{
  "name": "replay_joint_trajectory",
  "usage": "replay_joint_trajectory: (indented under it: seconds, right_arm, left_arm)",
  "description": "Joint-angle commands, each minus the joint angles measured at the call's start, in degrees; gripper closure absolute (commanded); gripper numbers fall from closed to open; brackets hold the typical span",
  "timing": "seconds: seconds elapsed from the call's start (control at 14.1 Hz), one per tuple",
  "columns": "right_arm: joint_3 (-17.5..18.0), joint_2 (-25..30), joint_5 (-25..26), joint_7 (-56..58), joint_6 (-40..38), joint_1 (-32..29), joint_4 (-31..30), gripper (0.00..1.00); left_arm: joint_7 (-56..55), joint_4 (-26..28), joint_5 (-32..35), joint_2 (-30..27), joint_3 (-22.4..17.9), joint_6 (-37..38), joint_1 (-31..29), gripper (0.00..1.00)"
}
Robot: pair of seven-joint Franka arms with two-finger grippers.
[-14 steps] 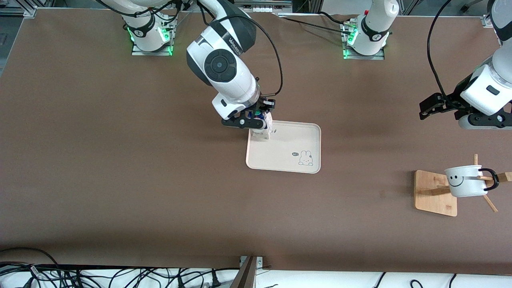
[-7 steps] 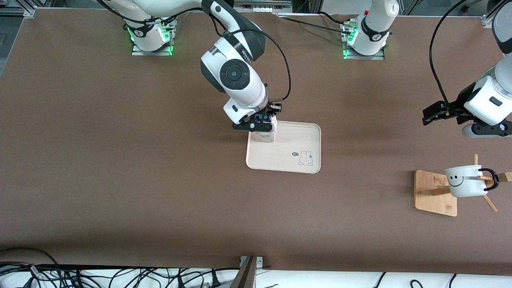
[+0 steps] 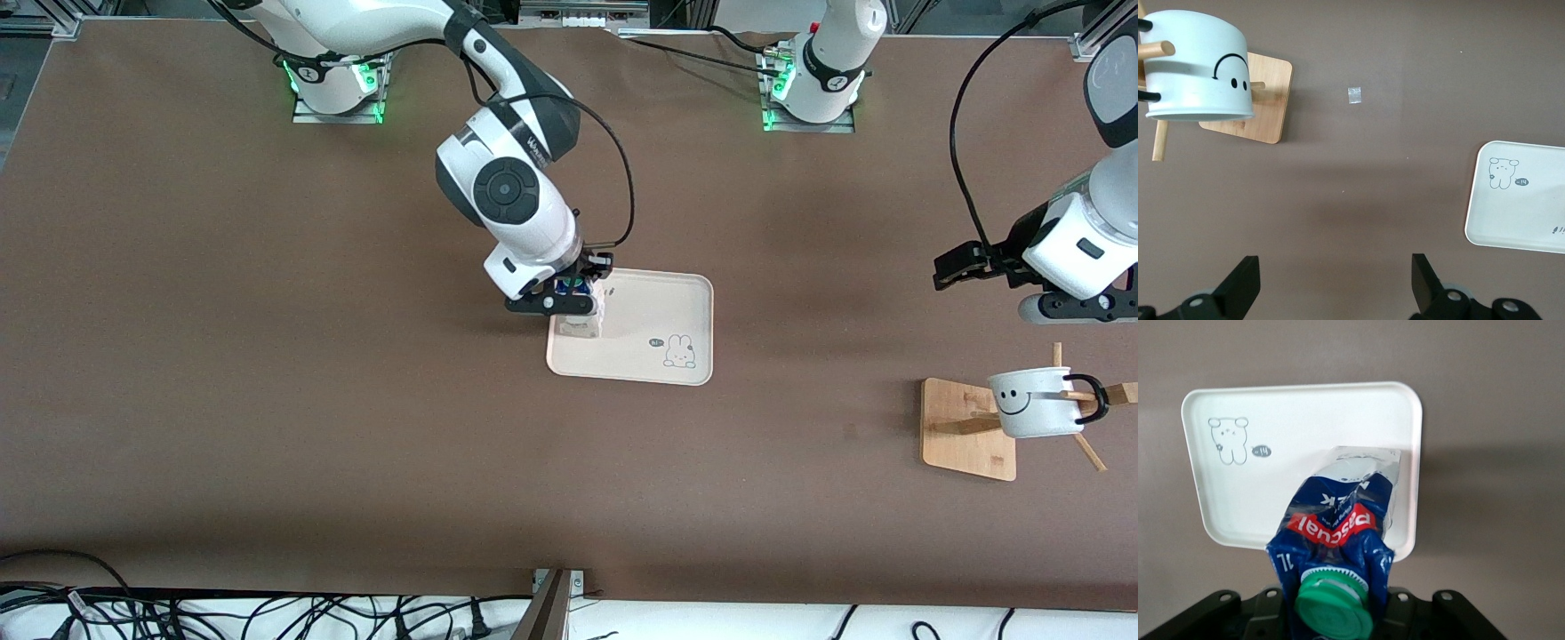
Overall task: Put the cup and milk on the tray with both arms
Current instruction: 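Lower the carton onto the tray while the left gripper reaches the mug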
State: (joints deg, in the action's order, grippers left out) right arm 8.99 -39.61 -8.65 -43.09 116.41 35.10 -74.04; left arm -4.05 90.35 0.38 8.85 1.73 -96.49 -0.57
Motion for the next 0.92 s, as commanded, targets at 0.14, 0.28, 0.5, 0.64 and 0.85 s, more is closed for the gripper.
replay_joint_trajectory:
  seconds: [0.14,0.28,0.5,0.64,0.85]
  right_arm:
    - [0.5,-1.3,0.2,0.7,0.7,0.8,2.3,0.7]
    - [0.4,-1.3,0.4,0.8,0.3,1.4,2.4,0.7]
    - [0.4,-1.5,0.4,1.7,0.5,1.4,2.3,0.7]
    - [0.4,-2.0,0.5,2.0,0.5,1.4,2.4,0.7]
    - [0.4,-2.4,0.5,2.0,0.7,1.6,2.4,0.7]
  left_arm:
    - [0.2,-1.1,-0.9,-0.2,0.1,-0.4,-0.5,0.0]
    - [0.2,-0.5,-0.8,-0.1,-0.1,-1.1,-0.5,0.0]
    - [0.6,10.3,-0.7,-4.7,-0.9,-12.6,-0.5,0.0]
    - [0.6,18.8,-0.7,-7.2,-2.7,-22.6,-0.7,0.0]
    - [1.2,27.0,-0.7,-7.5,-4.8,-38.5,-0.7,0.0]
